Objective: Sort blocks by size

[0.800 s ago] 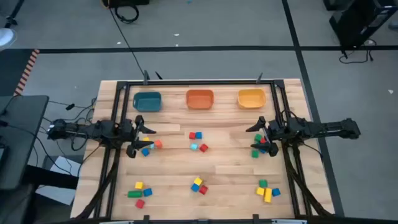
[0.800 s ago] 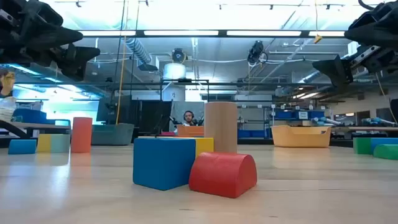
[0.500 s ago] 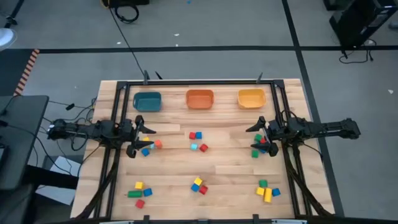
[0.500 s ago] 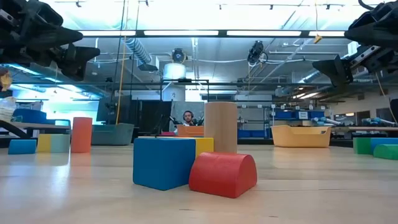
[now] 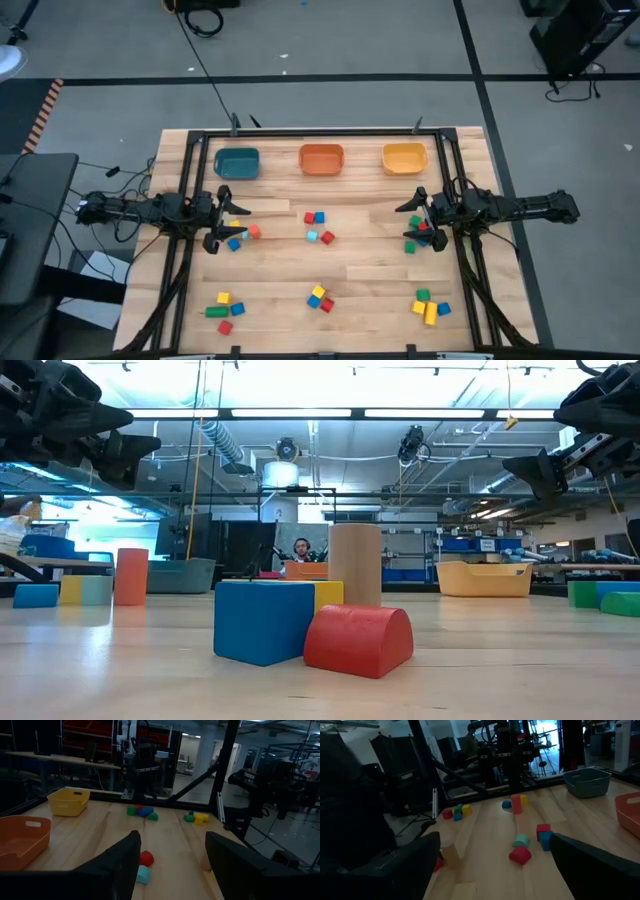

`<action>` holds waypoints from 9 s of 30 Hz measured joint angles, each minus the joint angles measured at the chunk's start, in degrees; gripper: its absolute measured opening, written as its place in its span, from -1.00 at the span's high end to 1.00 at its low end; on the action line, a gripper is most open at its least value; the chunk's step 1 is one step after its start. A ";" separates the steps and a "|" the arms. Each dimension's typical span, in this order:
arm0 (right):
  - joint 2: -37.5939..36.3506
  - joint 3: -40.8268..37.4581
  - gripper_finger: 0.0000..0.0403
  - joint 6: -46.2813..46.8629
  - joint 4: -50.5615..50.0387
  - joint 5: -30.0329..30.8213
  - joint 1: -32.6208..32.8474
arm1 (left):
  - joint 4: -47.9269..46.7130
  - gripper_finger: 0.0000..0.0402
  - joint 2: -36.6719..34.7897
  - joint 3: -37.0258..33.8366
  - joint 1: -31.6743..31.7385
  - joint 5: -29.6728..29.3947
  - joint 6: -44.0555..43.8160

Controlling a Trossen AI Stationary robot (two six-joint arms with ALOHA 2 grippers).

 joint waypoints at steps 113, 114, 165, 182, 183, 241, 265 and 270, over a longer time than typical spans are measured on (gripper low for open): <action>0.00 0.02 -0.94 3.85 17.04 25.09 -0.01 | 0.00 -0.15 0.00 0.00 0.01 -0.02 0.01; 0.00 0.03 -0.94 3.81 17.04 25.48 -0.02 | 0.00 -0.15 0.01 0.00 0.02 -0.01 0.00; 55.92 50.95 -0.66 57.12 -76.25 15.43 14.57 | 0.01 -0.15 0.01 0.01 0.02 -0.02 0.00; 69.40 49.97 -0.60 51.46 -73.32 11.53 19.03 | 0.01 -0.15 0.00 0.01 0.02 -0.02 0.02; 69.26 48.78 -0.60 51.16 -71.74 11.00 19.02 | 0.01 -0.15 0.01 0.01 0.02 -0.01 0.00; 66.01 49.21 0.23 52.83 -68.89 13.68 17.78 | 0.01 -0.15 0.00 -0.01 0.02 -0.02 0.00; 93.99 98.48 0.25 7.86 -67.83 18.16 -9.08 | 0.01 -0.15 0.00 0.01 0.02 0.00 0.00; 104.43 108.30 0.25 1.48 -67.87 15.47 -13.82 | 0.01 -0.15 0.01 0.00 0.02 -0.01 0.02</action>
